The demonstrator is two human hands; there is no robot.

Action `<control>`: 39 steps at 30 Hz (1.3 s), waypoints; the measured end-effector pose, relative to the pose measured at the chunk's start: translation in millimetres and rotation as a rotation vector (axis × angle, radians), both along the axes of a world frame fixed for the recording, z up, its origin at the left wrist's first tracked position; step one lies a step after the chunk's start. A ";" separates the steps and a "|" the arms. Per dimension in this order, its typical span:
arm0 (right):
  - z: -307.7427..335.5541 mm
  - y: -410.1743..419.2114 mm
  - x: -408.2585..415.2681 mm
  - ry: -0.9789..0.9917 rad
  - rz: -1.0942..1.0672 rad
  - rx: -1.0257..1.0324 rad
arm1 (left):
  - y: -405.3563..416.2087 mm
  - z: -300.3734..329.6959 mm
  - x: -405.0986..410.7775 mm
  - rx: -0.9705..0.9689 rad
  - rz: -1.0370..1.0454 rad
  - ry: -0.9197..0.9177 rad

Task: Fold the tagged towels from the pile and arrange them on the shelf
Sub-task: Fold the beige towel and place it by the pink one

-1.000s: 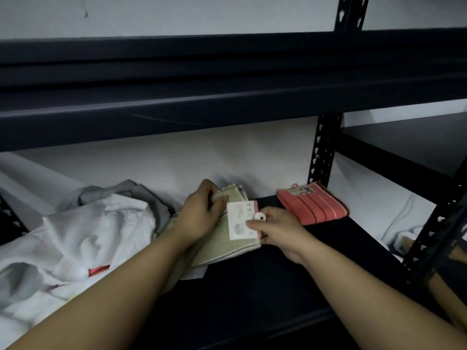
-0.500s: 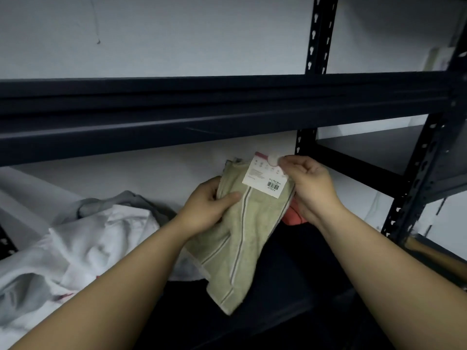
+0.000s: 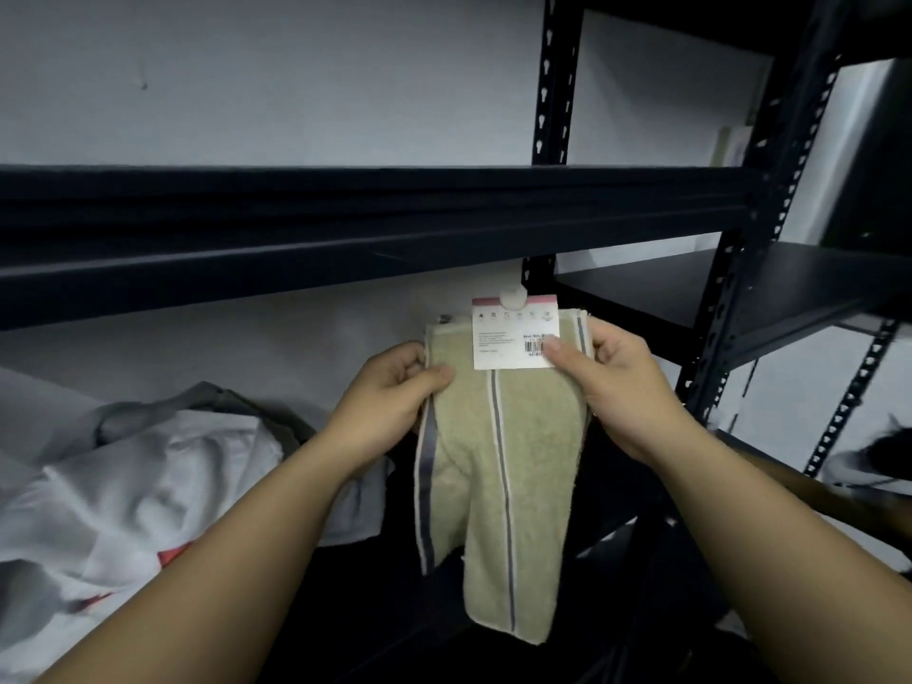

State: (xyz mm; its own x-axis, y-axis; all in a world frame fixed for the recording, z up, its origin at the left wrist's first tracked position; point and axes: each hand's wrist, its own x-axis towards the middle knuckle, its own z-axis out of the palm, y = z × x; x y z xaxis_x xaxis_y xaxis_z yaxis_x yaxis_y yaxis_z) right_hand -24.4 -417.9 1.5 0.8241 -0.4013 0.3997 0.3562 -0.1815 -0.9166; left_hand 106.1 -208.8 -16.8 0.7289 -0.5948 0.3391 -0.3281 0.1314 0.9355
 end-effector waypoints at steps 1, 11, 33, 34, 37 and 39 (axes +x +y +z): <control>4.2 0.9 -7.8 -0.001 0.004 -0.032 | 0.3 3.5 -5.4 -0.022 -0.033 0.002; 37.3 -7.8 -58.3 0.016 0.130 -0.348 | 9.4 27.7 -39.5 -0.047 -0.176 -0.237; 16.2 -39.8 -15.6 -0.029 0.296 -0.254 | -25.0 76.0 -60.2 0.458 -0.084 -0.435; 14.8 -40.8 -12.7 -0.051 0.296 -0.247 | -24.7 76.6 -60.9 0.492 -0.089 -0.443; 6.5 -42.4 -4.2 -0.084 0.283 -0.267 | -26.6 73.3 -64.3 0.584 -0.075 -0.465; -3.8 -39.1 1.9 -0.050 0.326 -0.208 | -28.1 70.6 -64.5 0.627 -0.031 -0.469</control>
